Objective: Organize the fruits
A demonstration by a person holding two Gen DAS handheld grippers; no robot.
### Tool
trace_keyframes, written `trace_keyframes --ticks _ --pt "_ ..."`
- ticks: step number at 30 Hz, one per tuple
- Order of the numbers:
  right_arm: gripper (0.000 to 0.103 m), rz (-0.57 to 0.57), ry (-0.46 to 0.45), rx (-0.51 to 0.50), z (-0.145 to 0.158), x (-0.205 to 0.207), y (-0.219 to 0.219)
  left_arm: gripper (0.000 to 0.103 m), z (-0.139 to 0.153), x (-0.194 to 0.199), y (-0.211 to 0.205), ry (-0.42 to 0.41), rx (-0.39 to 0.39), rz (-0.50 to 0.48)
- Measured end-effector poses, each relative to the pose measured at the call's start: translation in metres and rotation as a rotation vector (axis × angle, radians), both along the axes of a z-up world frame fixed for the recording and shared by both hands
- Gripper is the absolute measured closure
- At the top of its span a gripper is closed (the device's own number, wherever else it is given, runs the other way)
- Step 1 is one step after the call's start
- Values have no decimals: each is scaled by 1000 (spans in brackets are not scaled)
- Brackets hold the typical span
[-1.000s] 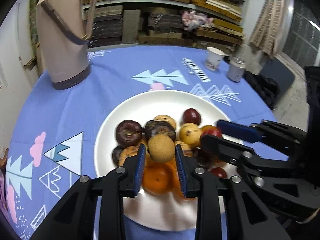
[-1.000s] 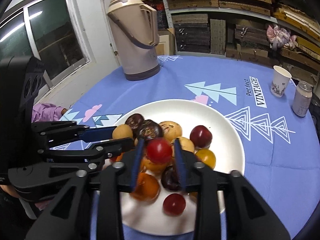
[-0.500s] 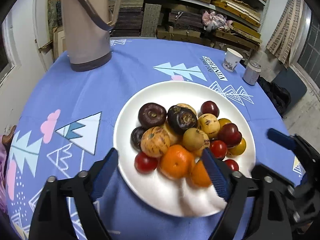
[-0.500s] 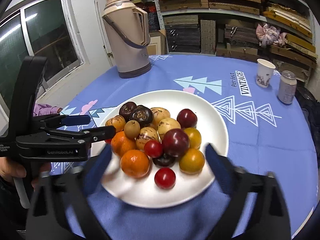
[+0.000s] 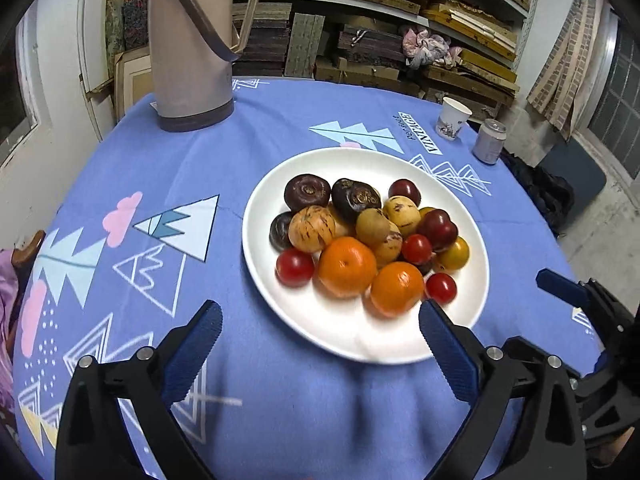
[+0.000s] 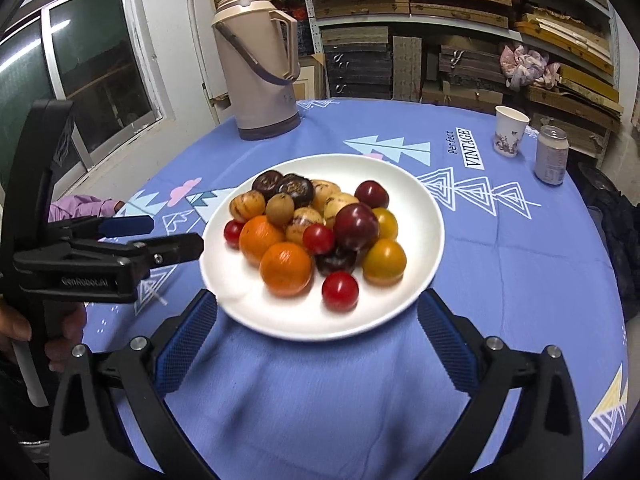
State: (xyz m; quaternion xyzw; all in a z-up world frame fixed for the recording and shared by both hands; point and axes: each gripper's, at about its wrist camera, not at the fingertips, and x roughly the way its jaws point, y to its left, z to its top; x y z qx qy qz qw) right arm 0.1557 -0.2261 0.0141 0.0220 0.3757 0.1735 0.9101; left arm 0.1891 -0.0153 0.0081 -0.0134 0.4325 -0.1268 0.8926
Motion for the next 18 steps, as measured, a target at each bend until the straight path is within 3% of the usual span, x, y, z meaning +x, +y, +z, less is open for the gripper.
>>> trace_keyframes --ticks 7,18 --pt "5 2 -11 -13 4 -20 2 4 8 -21 11 -37 -12 48" --pt "5 -2 -12 -33 4 -34 4 4 9 -40 15 -54 68 90"
